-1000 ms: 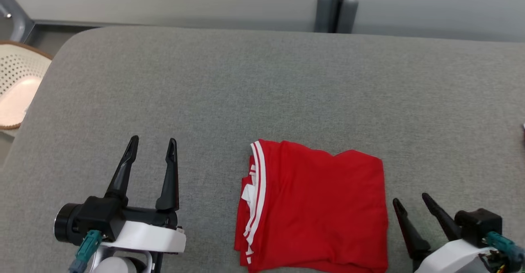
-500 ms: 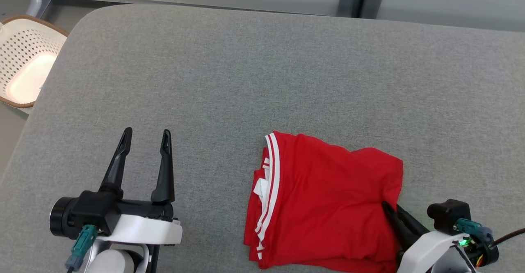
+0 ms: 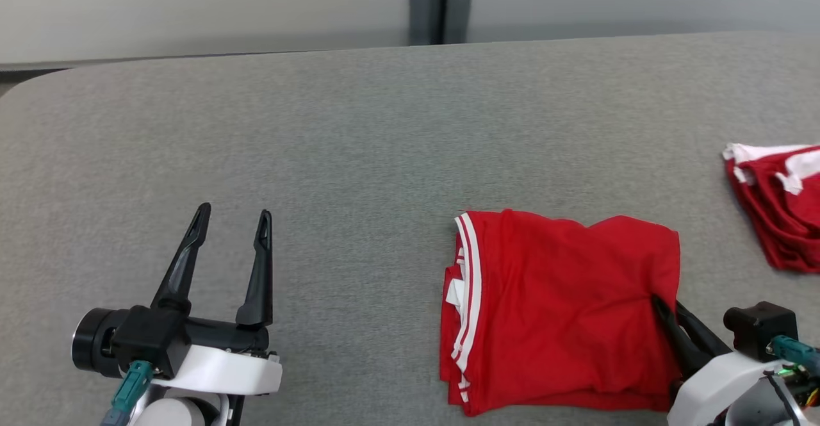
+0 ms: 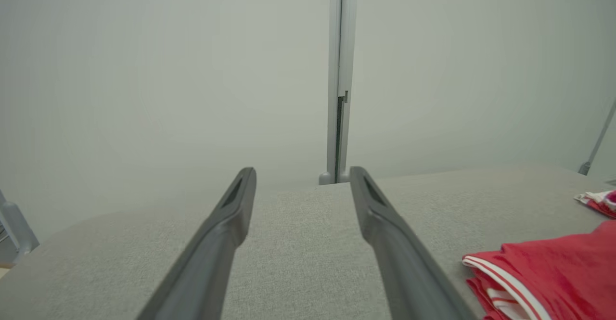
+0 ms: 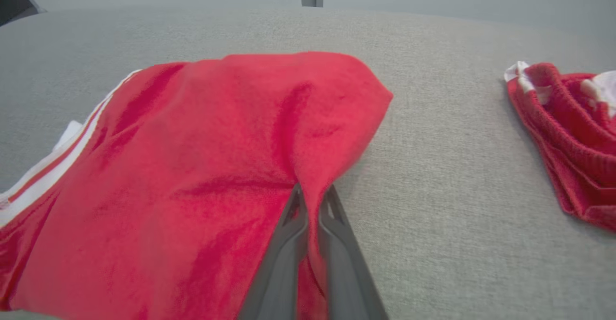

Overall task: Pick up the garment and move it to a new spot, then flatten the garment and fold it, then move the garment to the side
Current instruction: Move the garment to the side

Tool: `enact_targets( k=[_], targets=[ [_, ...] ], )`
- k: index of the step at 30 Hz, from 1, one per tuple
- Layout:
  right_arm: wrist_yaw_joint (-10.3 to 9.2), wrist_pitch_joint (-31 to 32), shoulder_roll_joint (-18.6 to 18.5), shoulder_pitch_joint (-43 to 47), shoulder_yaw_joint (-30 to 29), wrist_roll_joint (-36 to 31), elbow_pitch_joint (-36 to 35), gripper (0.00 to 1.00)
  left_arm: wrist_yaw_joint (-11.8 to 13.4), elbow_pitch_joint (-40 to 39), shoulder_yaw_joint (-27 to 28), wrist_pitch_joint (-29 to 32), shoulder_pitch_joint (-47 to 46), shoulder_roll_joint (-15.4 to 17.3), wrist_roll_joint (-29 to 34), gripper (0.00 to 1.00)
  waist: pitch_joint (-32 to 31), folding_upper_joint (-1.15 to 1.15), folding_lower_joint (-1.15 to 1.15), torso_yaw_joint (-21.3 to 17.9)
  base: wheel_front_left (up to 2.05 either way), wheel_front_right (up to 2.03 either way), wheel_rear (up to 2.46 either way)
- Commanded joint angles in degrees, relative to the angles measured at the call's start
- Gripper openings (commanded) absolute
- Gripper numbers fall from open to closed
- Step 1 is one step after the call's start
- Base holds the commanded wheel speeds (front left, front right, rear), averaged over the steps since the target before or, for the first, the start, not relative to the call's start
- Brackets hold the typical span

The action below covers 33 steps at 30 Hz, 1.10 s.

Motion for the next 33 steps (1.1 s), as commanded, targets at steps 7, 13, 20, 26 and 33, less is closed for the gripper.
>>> enact_targets(
  k=[7,13,20,26,33],
  targets=[
    [-0.14,-2.3,-2.3,-5.8,1.4,1.0,0.4,0.00,-0.7,-1.6,-1.1,1.3,-2.9,0.8,1.0,1.00,2.7,0.00,0.00,-9.7,0.00,0.00,0.00],
    [-0.15,-4.8,-7.3,-14.5,-0.3,1.7,3.4,0.00,-2.3,-3.1,-2.9,2.4,-8.1,1.2,2.3,1.00,8.6,0.00,0.00,-11.3,0.00,0.00,0.00],
    [-0.15,-6.1,-17.0,-21.0,-10.6,0.6,6.2,0.00,-4.8,-4.0,-5.4,3.3,-16.0,1.3,4.3,1.00,17.0,0.00,0.00,-10.3,0.00,0.00,0.00],
    [-0.15,-7.4,-21.1,-24.7,-17.7,0.5,13.2,0.00,-7.3,-2.6,-7.6,2.9,-21.9,0.8,5.5,1.00,21.8,0.00,0.00,-8.0,0.00,0.00,0.00],
    [-0.15,-10.9,-19.5,-29.6,-21.6,-0.4,23.2,0.97,-8.5,-1.8,-8.8,2.8,-25.8,0.8,6.5,1.00,24.9,0.00,0.00,-6.8,0.00,0.00,0.00]
  ],
)
